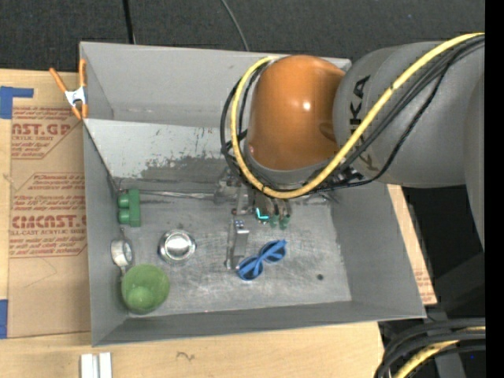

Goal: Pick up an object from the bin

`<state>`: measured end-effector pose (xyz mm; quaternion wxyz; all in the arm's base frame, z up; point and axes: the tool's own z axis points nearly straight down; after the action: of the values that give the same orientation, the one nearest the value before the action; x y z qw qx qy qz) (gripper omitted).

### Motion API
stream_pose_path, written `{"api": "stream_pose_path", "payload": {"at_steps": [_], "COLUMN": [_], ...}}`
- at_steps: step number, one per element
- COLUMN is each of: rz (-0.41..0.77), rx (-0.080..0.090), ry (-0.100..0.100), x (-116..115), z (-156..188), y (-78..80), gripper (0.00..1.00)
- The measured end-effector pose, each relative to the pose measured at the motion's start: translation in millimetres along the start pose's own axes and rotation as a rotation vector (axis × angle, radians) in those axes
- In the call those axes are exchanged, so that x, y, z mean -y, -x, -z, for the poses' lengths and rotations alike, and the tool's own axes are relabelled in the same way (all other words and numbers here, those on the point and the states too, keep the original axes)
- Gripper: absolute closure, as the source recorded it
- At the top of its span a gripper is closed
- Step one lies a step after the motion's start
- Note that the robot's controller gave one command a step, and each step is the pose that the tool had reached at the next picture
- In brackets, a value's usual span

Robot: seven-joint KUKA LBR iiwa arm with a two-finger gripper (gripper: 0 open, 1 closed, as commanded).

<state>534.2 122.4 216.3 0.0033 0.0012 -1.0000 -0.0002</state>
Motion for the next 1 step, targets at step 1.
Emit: {"api": "stream_pose_path", "payload": {"at_steps": [1], "rz": [0.24], "rx": [0.014], "ry": [0.001], "x": [38.5], "z": [-147.3], "y": [-18.5], "gripper": [0.0]}}
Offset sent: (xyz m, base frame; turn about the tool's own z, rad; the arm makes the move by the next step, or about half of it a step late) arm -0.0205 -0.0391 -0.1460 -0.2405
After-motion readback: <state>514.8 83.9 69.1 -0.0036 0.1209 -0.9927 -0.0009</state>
